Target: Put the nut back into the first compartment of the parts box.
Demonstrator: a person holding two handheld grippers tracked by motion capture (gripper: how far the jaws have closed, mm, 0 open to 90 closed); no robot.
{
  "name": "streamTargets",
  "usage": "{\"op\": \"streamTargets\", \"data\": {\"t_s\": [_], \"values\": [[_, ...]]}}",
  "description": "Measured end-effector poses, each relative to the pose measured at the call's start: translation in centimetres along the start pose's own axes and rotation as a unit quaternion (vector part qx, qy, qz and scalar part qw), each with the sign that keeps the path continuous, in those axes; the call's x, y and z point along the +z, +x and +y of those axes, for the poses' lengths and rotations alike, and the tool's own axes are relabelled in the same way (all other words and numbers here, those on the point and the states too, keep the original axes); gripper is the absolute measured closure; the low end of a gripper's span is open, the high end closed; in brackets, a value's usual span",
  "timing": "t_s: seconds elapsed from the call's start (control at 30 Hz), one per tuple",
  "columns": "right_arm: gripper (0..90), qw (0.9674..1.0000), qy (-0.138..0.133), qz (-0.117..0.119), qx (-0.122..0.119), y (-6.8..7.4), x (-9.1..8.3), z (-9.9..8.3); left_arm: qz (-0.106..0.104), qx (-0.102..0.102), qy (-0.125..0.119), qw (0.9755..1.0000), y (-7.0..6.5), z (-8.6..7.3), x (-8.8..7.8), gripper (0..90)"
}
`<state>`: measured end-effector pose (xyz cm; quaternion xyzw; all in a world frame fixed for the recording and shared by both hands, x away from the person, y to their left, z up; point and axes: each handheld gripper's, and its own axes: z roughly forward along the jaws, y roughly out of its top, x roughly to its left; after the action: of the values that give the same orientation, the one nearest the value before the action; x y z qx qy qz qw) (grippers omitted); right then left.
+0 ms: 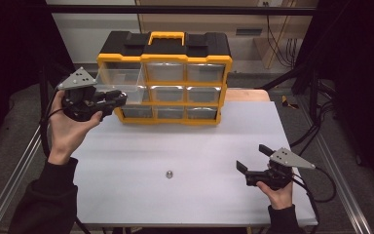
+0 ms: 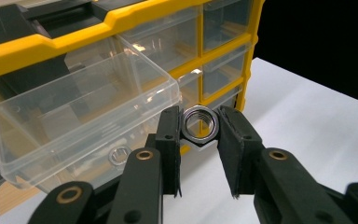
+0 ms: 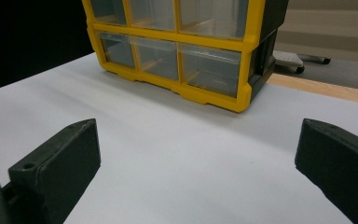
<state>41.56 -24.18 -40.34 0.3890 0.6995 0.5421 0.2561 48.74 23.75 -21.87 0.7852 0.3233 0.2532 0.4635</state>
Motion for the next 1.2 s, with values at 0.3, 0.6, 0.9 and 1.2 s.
{"op": "streamTargets", "data": {"t_s": [0.3,0.6,0.9,1.2], "values": [[0.5,1.0,0.0,0.0,0.0,0.0,0.0,0.0,0.012,-0.003,0.004,0.9999,0.6,1.0,0.4,70.0],[0.5,1.0,-0.001,-0.002,-0.001,0.0,0.0,0.0,0.021,-0.006,0.001,0.9998,1.0,2.0,0.6,70.0],[0.5,1.0,-0.001,-0.002,-0.001,-0.1,0.0,0.0,0.03,-0.007,0.006,0.9995,1.4,2.7,1.1,70.0],[0.5,1.0,0.0,-0.001,-0.001,0.0,0.0,0.0,0.043,-0.012,0.012,0.9989,2.2,3.4,2.1,70.0]]}}
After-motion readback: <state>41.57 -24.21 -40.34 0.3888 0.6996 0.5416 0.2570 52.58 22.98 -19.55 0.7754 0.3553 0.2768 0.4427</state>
